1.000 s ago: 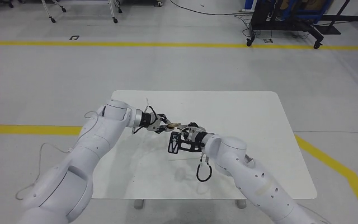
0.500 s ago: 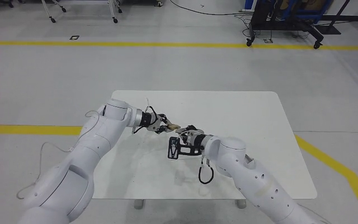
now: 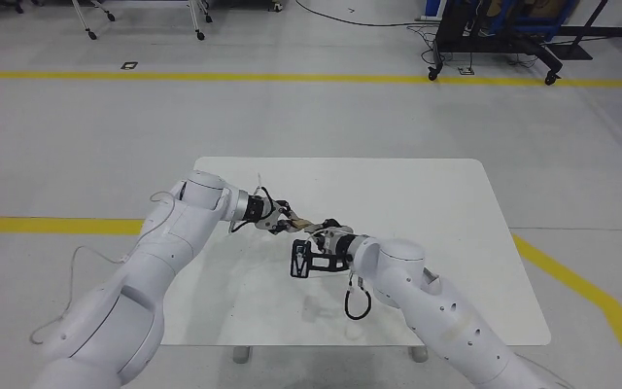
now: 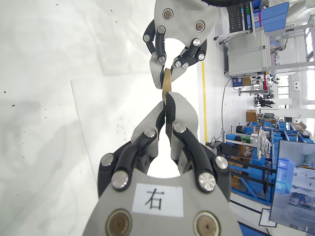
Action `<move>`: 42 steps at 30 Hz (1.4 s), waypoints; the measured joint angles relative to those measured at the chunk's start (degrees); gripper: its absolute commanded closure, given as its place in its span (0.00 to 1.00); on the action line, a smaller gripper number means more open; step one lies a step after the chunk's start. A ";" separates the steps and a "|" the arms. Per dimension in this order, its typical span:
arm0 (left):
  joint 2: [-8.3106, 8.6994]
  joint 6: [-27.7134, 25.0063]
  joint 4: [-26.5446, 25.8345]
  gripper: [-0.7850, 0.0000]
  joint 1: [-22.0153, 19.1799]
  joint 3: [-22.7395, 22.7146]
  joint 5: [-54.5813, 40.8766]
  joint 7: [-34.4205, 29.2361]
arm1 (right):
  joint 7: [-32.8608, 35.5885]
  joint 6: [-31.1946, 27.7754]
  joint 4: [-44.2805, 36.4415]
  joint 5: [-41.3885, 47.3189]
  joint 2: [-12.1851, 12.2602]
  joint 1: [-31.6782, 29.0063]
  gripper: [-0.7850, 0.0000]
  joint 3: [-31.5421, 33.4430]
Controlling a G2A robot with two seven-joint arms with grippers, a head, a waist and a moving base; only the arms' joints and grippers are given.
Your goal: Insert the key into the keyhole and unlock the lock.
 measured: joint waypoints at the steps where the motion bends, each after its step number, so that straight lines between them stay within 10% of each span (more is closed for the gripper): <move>1: -0.02 -0.07 0.04 1.00 -0.01 -0.03 0.11 -0.08 | 0.09 0.08 0.14 -0.01 -0.06 0.10 1.00 -0.12; 42: -0.54 -0.54 1.02 1.00 0.00 -0.62 1.01 -0.71 | 4.40 1.69 2.28 0.21 -1.83 1.58 1.00 -2.01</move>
